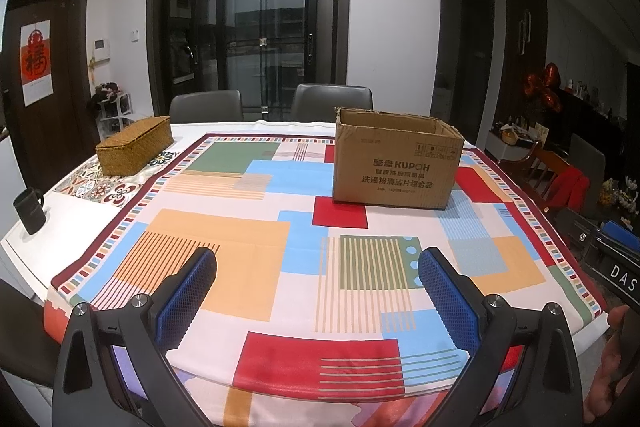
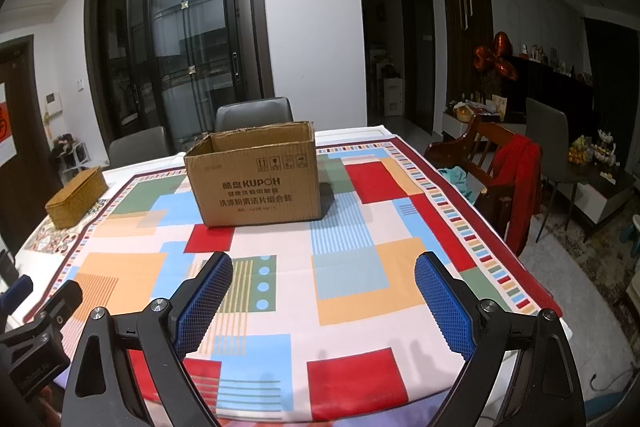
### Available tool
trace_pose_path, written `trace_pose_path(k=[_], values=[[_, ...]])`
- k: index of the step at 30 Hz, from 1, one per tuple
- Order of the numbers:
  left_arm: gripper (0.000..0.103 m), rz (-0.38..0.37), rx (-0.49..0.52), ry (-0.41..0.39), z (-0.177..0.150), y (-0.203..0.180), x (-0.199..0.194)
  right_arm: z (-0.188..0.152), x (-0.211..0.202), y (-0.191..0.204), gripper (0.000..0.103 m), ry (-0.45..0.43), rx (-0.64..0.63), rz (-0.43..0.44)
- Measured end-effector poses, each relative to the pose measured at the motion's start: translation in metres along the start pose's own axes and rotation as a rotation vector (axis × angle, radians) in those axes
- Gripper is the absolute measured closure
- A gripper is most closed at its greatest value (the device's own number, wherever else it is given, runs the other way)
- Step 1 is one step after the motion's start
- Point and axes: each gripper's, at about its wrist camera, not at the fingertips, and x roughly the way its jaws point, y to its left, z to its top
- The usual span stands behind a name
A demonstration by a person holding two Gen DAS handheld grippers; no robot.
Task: Organize snacks
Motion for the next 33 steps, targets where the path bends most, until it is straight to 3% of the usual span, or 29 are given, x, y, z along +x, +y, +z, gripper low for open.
trace_pose_path(k=[33], values=[[0.0,0.003,-0.007,-0.015,0.002,-0.007,-0.005,-0.01,0.0,0.0,0.01,0.001,-0.004,0.004]])
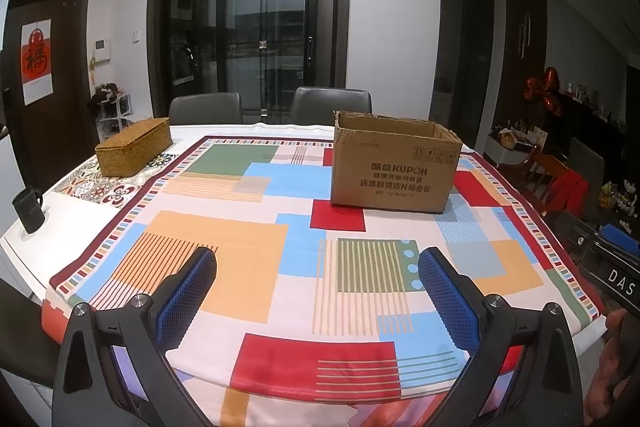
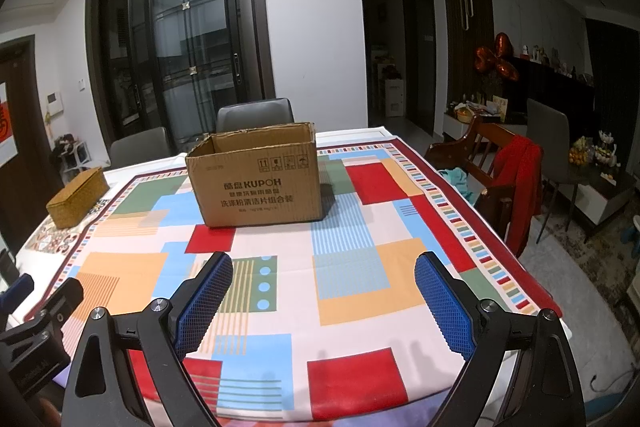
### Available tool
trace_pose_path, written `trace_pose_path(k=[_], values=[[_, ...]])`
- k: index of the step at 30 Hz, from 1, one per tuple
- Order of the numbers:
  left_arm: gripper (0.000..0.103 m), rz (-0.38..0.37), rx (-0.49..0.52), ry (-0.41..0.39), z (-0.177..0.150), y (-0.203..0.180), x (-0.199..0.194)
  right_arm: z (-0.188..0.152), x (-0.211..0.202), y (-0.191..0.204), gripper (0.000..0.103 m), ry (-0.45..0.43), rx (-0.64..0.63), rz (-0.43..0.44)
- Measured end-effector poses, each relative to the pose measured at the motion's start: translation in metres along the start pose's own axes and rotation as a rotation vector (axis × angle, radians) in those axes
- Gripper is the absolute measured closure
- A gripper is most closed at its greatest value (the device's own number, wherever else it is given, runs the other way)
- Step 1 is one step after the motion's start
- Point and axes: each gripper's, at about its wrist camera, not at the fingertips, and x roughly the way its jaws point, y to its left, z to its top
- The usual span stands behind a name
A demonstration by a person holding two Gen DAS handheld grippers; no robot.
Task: Organize snacks
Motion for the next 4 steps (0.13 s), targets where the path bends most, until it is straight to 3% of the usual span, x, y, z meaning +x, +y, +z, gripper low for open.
trace_pose_path(k=[4], values=[[0.0,0.002,0.005,-0.004,0.0007,-0.0019,0.0003,0.0002,0.0,0.0,0.01,0.0,0.0,0.0]])
